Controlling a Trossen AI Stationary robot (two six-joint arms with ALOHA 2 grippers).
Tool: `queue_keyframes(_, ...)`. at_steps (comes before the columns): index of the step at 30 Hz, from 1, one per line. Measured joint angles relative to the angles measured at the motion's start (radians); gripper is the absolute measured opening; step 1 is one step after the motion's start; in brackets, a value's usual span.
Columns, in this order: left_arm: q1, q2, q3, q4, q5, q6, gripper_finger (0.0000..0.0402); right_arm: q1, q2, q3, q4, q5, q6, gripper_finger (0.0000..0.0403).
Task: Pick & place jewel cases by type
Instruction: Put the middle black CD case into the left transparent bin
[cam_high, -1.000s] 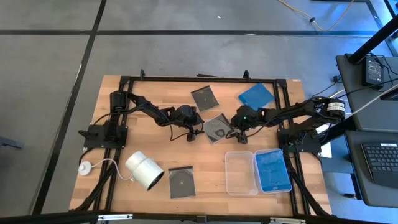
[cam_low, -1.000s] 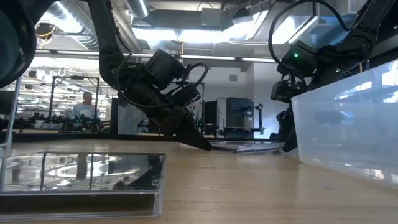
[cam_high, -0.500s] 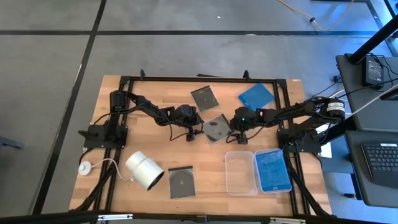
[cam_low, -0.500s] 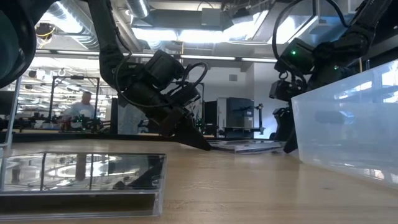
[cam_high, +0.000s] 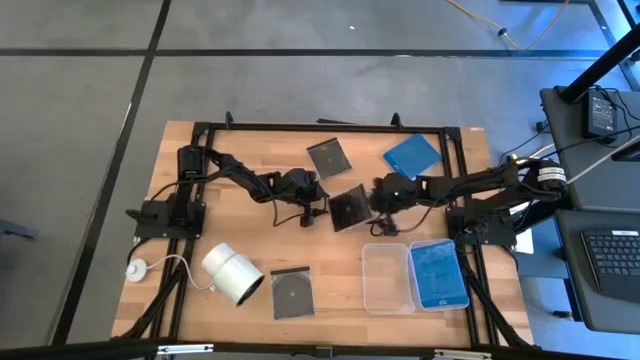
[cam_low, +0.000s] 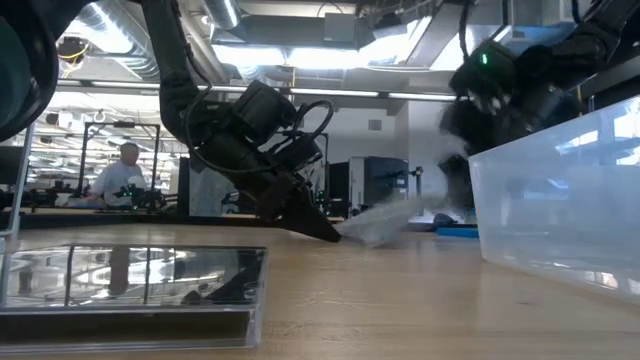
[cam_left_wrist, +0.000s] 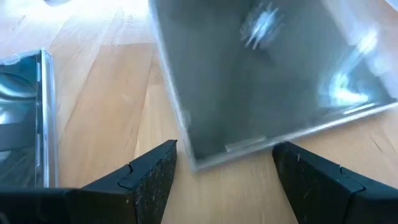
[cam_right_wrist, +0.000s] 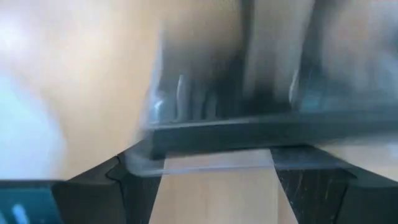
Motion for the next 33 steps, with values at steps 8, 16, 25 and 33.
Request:
queue_keyframes(8, -0.001, 0.002, 0.002, 0.014, 0.007, -0.003, 0.0265, 0.049, -0.002, 0.038, 0.213, -0.032, 0.015, 0.0287)
queue_keyframes(16, -0.008, 0.002, 0.001, 0.016, 0.010, -0.022, 0.0265, 0.062, 0.085, 0.069, 0.150, 0.099, 0.027, 0.0287)
queue_keyframes(25, -0.013, 0.002, 0.001, 0.016, 0.010, -0.041, 0.0265, 0.060, 0.247, 0.072, 0.306, 0.126, 0.045, 0.0287)
queue_keyframes(33, -0.014, -0.004, 0.001, 0.017, 0.016, -0.046, 0.0265, 0.060, 0.373, 0.073, 0.417, 0.126, 0.099, 0.0287)
